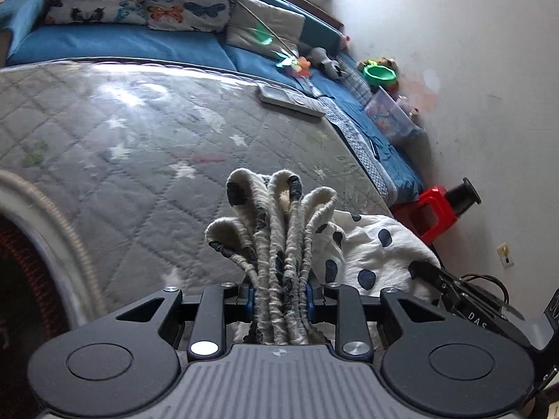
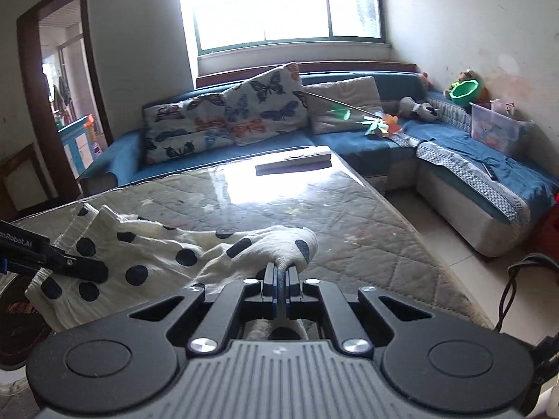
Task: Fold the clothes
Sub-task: 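Lift the held cloth with both grippers and carry it across the table, then lower the cloth onto the table and open both grippers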
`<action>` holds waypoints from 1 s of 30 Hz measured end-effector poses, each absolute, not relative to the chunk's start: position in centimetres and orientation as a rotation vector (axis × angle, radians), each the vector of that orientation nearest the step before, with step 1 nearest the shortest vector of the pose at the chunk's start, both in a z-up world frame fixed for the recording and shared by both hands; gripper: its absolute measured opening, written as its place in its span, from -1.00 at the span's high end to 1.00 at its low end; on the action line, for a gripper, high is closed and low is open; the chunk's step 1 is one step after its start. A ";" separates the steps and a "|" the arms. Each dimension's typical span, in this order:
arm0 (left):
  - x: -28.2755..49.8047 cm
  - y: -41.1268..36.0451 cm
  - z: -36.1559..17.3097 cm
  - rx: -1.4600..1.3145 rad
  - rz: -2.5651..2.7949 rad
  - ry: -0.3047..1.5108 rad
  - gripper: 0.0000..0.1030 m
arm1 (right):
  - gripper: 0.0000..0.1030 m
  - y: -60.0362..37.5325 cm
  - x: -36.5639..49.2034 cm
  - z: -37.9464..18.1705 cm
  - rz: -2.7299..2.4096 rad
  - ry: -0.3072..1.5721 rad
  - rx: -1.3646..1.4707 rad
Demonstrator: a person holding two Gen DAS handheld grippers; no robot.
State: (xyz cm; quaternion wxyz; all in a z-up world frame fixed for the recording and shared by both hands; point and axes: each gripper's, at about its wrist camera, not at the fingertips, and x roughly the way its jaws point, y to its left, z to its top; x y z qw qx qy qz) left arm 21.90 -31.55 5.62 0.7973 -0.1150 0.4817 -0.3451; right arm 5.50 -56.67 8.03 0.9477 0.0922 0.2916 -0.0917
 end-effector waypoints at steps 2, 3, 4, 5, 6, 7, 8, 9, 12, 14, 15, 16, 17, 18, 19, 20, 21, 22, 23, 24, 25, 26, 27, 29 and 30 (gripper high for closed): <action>22.3 -32.5 5.6 -0.241 -0.749 1.032 0.46 | 0.94 -57.1 5.7 8.0 -0.206 0.589 0.175; 22.5 -33.0 5.6 -0.242 -0.756 1.033 0.46 | 0.94 -57.4 5.8 7.9 -0.217 0.588 0.174; 22.6 -33.4 5.6 -0.244 -0.766 1.034 0.46 | 0.94 -57.5 6.1 8.2 -0.224 0.589 0.174; 22.7 -33.8 5.5 -0.244 -0.772 1.034 0.46 | 0.94 -57.8 6.2 8.1 -0.235 0.590 0.171; 22.7 -34.2 5.4 -0.240 -0.778 1.033 0.46 | 0.94 -58.1 6.2 8.1 -0.248 0.590 0.169; 22.7 -34.5 5.2 -0.235 -0.783 1.036 0.46 | 0.94 -58.4 6.3 8.1 -0.261 0.591 0.167; 22.8 -34.8 5.0 -0.230 -0.787 1.040 0.46 | 0.94 -58.7 6.3 8.0 -0.276 0.593 0.165; 22.9 -35.1 4.7 -0.229 -0.785 1.048 0.46 | 0.94 -59.1 6.3 7.8 -0.291 0.596 0.163; 23.1 -35.8 3.6 -0.219 -0.773 1.074 0.45 | 0.94 -59.8 6.6 6.9 -0.318 0.616 0.173; 23.0 -35.9 3.2 -0.207 -0.770 1.080 0.44 | 0.93 -60.1 6.9 6.1 -0.340 0.636 0.179; 23.0 -35.9 3.0 -0.201 -0.768 1.080 0.42 | 0.93 -60.2 6.9 5.8 -0.345 0.642 0.182; 23.0 -35.9 3.0 -0.194 -0.763 1.080 0.39 | 0.93 -60.2 7.1 5.5 -0.353 0.650 0.182; 23.0 -35.8 2.9 -0.192 -0.756 1.081 0.38 | 0.93 -60.2 7.2 5.1 -0.360 0.658 0.182; 23.1 -35.7 2.8 -0.190 -0.749 1.083 0.31 | 0.93 -60.2 7.3 4.8 -0.367 0.666 0.182; 23.1 -35.6 2.7 -0.188 -0.743 1.084 0.30 | 0.92 -60.2 7.3 4.7 -0.367 0.673 0.185; 23.1 -35.5 2.7 -0.184 -0.739 1.081 0.28 | 0.87 -60.1 7.3 4.8 -0.367 0.676 0.186; 23.1 -35.4 2.8 -0.181 -0.736 1.078 0.24 | 0.84 -60.1 7.3 4.8 -0.371 0.677 0.187; 23.0 -35.3 2.9 -0.179 -0.733 1.076 0.20 | 0.82 -60.1 7.4 4.8 -0.376 0.678 0.187; 22.9 -35.3 3.0 -0.173 -0.731 1.071 0.20 | 0.80 -60.1 7.2 4.9 -0.378 0.673 0.193; 22.8 -35.2 3.1 -0.167 -0.730 1.065 0.16 | 0.80 -60.0 7.0 5.1 -0.380 0.669 0.198; 22.6 -35.2 3.2 -0.161 -0.728 1.060 0.10 | 0.79 -59.9 6.9 5.1 -0.380 0.666 0.197; 22.5 -35.0 3.3 -0.157 -0.725 1.057 0.06 | 0.71 -59.8 6.8 5.2 -0.381 0.662 0.196; 22.4 -34.9 3.5 -0.154 -0.721 1.054 -0.01 | 0.67 -59.7 6.7 5.3 -0.382 0.660 0.191; 22.2 -34.6 3.8 -0.150 -0.715 1.047 -0.12 | 0.47 -59.3 6.5 5.5 -0.382 0.653 0.184; 22.1 -34.4 4.0 -0.150 -0.709 1.042 -0.20 | 0.42 -59.1 6.3 5.8 -0.376 0.648 0.186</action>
